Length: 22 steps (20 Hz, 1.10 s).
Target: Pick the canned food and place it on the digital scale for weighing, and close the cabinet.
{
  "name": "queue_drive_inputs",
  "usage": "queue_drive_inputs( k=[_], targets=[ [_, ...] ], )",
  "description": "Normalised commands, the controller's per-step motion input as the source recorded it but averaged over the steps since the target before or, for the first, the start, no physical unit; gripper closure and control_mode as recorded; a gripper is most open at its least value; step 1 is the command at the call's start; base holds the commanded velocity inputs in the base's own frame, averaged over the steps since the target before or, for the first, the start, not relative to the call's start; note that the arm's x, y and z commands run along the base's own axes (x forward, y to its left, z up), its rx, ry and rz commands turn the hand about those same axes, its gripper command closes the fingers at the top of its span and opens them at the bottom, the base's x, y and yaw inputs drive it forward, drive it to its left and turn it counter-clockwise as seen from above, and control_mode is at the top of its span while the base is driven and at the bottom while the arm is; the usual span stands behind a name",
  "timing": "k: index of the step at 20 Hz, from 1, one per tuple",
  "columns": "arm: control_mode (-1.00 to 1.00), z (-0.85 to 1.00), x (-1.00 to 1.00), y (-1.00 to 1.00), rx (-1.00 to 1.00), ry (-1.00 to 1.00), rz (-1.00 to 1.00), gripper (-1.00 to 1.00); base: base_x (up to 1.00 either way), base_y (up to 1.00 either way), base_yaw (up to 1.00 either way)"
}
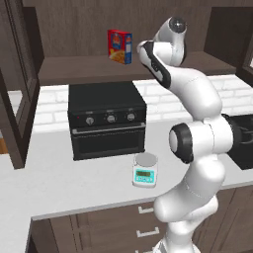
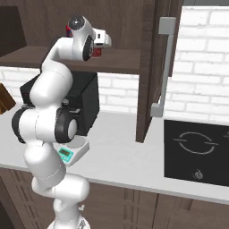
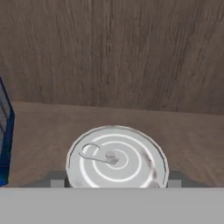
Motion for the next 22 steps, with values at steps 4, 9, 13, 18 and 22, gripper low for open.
queue_drive_inputs(
  k=[4, 9, 13, 18, 22],
  targets=[
    [-1.00, 0.00, -0.99, -0.02, 0.06, -0.29, 0.00, 1.00, 0.00, 0.00, 0.00],
    [-1.00, 0.00, -1.00, 0.07, 0.02, -0.38, 0.00, 1.00, 0.00, 0.00, 0.00],
    [-1.00, 0.00, -1.00, 0.03, 0.05, -0.29, 0.00, 1.00, 0.00, 0.00, 0.00],
    [-1.00, 0.04, -1.00, 0.00, 0.02, 0.02, 0.00, 1.00, 0.00, 0.00, 0.00],
    [-1.00, 0.06, -1.00, 0.00, 0.00, 0.25, 0.00, 1.00, 0.00, 0.00, 0.00]
  ],
)
